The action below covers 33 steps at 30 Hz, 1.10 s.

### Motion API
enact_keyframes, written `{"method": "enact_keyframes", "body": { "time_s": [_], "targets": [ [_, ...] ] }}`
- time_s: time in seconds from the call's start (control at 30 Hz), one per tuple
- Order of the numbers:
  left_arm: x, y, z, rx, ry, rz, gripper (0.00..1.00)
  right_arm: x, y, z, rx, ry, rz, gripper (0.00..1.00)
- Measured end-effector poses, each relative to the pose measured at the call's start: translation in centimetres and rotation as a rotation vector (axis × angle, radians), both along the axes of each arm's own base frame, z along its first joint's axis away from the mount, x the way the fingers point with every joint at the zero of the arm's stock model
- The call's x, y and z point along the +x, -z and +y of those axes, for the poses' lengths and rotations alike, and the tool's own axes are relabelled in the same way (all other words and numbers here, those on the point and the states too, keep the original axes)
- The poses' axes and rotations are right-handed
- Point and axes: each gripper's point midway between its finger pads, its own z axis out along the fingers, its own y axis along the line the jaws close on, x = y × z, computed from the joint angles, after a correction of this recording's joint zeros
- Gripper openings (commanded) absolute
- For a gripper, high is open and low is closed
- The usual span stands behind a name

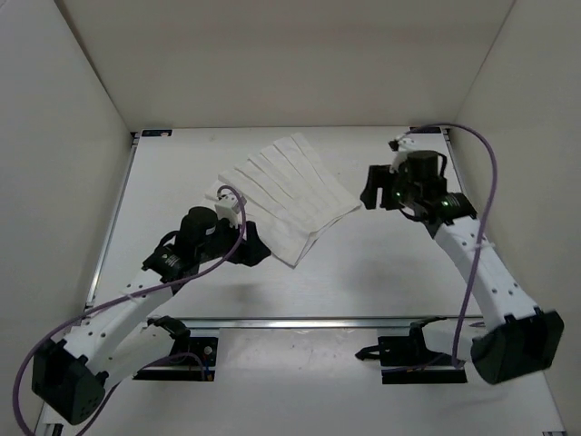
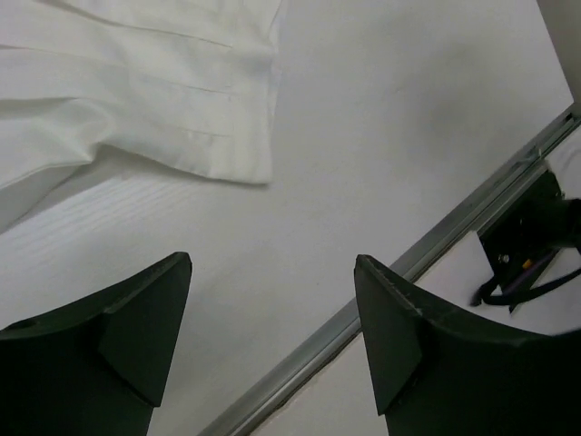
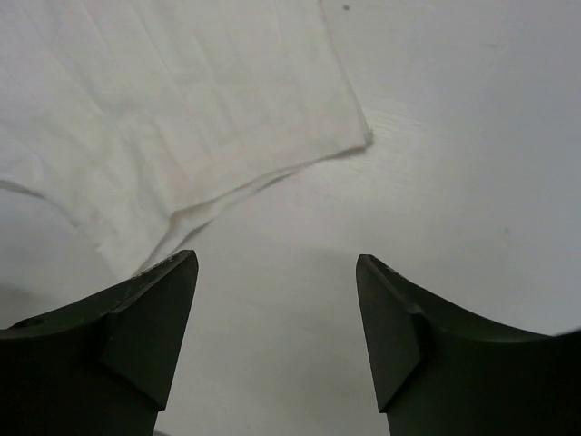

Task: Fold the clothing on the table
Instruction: Flatten the skirt out

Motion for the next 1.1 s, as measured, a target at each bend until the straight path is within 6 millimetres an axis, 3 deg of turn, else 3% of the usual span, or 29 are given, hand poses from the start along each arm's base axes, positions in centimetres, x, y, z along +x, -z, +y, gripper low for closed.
{"method": "enact_keyframes", "body": {
  "time_s": [0.07, 0.13, 0.23, 0.37, 0.47, 0.67, 0.8, 0.9, 0.97, 1.03, 1.1],
  "targets": [
    [0.6, 1.0, -1.3, -0.043, -0.007, 0.037, 0.84, 2.8, 0.4, 2.0, -0.017, -0.038, -0.01, 0.68],
    [0.7, 3.1, -2.0, -0.06, -0.026, 0.099, 0.81, 4.7, 2.5, 3.0, -0.022, -0.059, 0.031, 0.68],
    [0.4, 6.2, -3.1, -0.054, -0.043, 0.199, 0.8, 7.3, 5.9, 1.4, -0.039, -0.017, 0.126, 0.69],
    [1.2, 8.9, -4.2, -0.026, -0.076, 0.26, 0.8, 10.9, 8.5, -0.8, -0.069, 0.03, 0.176, 0.69],
    [2.0, 11.1, -4.8, 0.007, -0.116, 0.314, 0.82, 12.3, 9.5, -1.3, -0.082, 0.035, 0.19, 0.71],
    [3.9, 13.9, -6.4, 0.011, -0.199, 0.393, 0.72, 14.4, 10.6, -1.2, -0.101, 0.022, 0.2, 0.73],
    [5.7, 14.1, -7.7, -0.033, -0.25, 0.409, 0.59, 15.5, 11.7, -1.5, -0.093, 0.015, 0.218, 0.73],
    [6.6, 14.3, -8.1, -0.046, -0.269, 0.422, 0.42, 16.0, 12.8, -2.1, -0.076, 0.013, 0.241, 0.73],
    [6.8, 14.7, -8.0, -0.054, -0.287, 0.436, 0.18, 16.1, 13.9, -2.4, -0.061, 0.01, 0.265, 0.73],
    [6.9, 14.9, -7.9, -0.058, -0.292, 0.448, 0.0, 16.0, 15.1, -2.4, -0.04, -0.005, 0.296, 0.72],
    [7.0, 14.9, -7.7, -0.065, -0.291, 0.452, 0.0, 15.9, 16.4, -2.4, -0.024, -0.016, 0.327, 0.71]
  ]
}}
